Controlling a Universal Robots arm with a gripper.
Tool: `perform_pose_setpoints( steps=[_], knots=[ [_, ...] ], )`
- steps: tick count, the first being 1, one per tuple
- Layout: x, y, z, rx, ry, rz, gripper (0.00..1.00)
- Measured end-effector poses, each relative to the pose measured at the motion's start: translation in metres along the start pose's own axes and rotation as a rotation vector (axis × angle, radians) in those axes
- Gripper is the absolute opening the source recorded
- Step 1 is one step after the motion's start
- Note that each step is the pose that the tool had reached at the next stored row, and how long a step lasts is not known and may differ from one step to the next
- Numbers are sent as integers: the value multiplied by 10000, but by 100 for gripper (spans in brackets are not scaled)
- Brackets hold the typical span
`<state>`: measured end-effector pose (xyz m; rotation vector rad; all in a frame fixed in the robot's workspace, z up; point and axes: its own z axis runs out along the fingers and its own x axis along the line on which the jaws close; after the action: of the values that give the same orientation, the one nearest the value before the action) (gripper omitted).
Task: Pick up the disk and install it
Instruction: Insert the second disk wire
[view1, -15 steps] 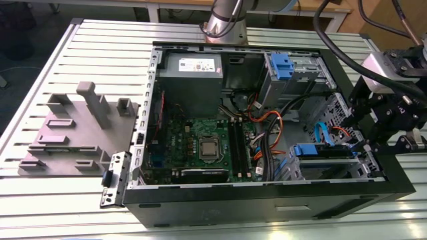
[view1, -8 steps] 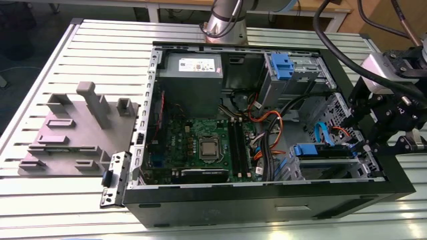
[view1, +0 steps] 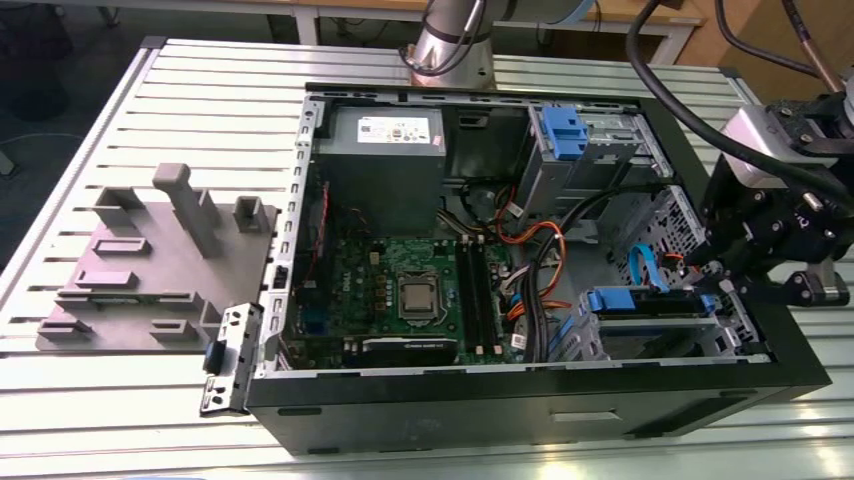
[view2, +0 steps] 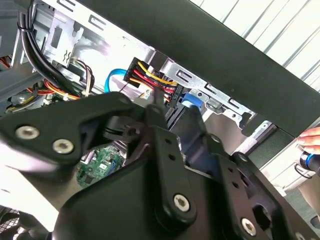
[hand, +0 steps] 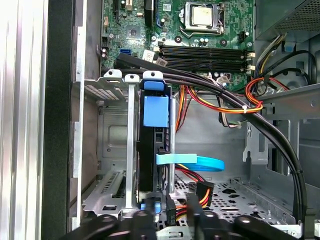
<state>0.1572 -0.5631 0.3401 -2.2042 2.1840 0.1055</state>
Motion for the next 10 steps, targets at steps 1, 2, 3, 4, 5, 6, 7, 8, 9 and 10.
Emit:
perform_pose_setpoints(
  steps=[1, 2, 3, 4, 5, 6, 7, 8, 9, 10],
  knots=[
    [0, 0, 0, 0, 0, 0, 35],
    [0, 0, 0, 0, 0, 0, 29],
    [0, 0, 0, 0, 0, 0, 29],
    [0, 0, 1, 0, 0, 0, 23],
    [0, 0, 0, 0, 0, 0, 23],
    [0, 0, 0, 0, 0, 0, 17],
    [0, 0, 1, 0, 0, 0, 17],
    [0, 0, 1, 0, 0, 0, 17],
    [0, 0, 1, 0, 0, 0, 17],
    [0, 0, 1, 0, 0, 0, 17]
  ],
)
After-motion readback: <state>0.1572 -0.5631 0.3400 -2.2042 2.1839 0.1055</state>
